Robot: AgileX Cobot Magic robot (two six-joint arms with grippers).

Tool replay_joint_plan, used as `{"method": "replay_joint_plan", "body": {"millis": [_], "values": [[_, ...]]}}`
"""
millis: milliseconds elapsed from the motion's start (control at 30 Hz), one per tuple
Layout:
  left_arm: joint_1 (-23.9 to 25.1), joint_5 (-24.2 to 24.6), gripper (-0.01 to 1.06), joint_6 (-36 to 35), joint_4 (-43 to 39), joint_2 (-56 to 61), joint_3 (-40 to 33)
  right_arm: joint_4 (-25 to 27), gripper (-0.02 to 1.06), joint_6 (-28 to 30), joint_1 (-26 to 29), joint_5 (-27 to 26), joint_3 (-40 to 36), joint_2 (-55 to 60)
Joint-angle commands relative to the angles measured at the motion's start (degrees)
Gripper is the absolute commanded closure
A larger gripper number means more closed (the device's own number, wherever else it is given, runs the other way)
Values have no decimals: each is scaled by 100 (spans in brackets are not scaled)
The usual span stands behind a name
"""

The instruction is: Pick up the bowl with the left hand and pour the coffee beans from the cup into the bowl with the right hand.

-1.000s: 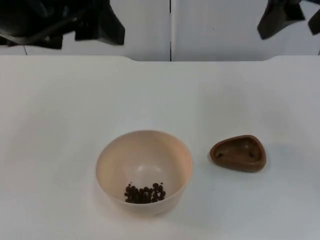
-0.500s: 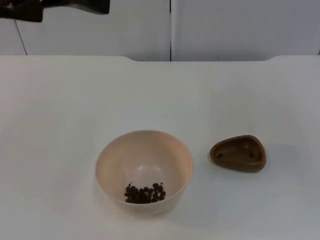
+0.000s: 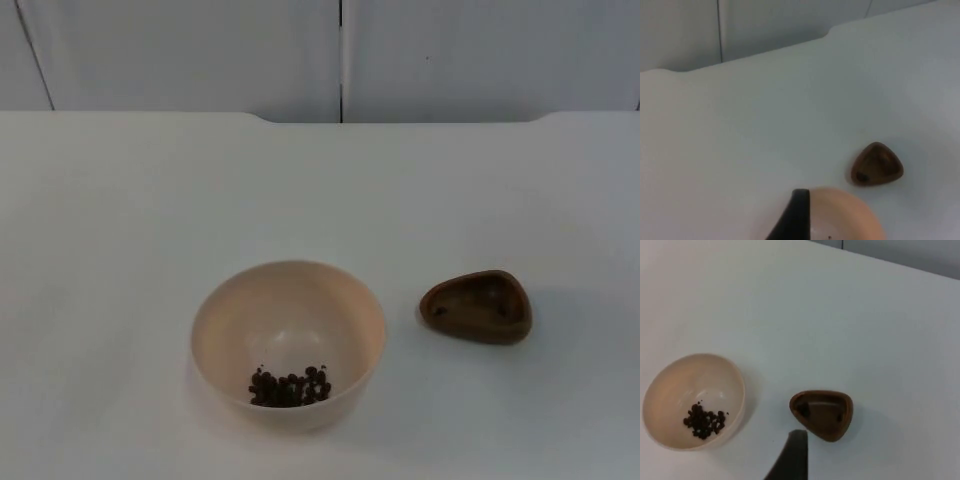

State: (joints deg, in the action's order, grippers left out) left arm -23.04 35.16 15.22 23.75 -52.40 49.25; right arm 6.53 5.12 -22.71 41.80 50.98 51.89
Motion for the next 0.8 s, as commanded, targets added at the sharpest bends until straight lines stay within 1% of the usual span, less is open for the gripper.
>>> {"method": "replay_joint_plan", "body": {"millis": [0,100,133,200,300,333,467,500,567,667,700,767], "values": [[-26,173,19,101,-32,214,17,-23,22,54,21,-115,-256,-443],[-26,405,19,151,-45,482,6,-35,22,54,21,-127,-607,-1036],[-26,405,19,151,-45,482,6,-35,22,54,21,-127,-607,-1036],[-26,485,19,162,-45,673,-52,-35,22,54,21,-127,-828,-1458],[-26,437,19,204,-45,1042,-361,-35,22,54,21,-112,-1102,-2001],[-26,437,19,204,-45,1042,-361,-35,22,54,21,-112,-1102,-2001],[-26,438,19,204,-45,1564,-930,-35,22,54,21,38,-1282,-2632],[-26,438,19,204,-45,1564,-930,-35,22,54,21,38,-1282,-2632],[-26,473,19,248,-58,1842,-1150,-35,22,54,21,220,-1333,-2889],[-26,501,19,248,-69,2267,-1411,-46,22,54,21,677,-1333,-3272],[-26,501,19,248,-69,2267,-1411,-46,22,54,21,677,-1333,-3272],[-26,733,19,248,-104,2655,-1543,-69,22,100,21,921,-1333,-3455]]}}
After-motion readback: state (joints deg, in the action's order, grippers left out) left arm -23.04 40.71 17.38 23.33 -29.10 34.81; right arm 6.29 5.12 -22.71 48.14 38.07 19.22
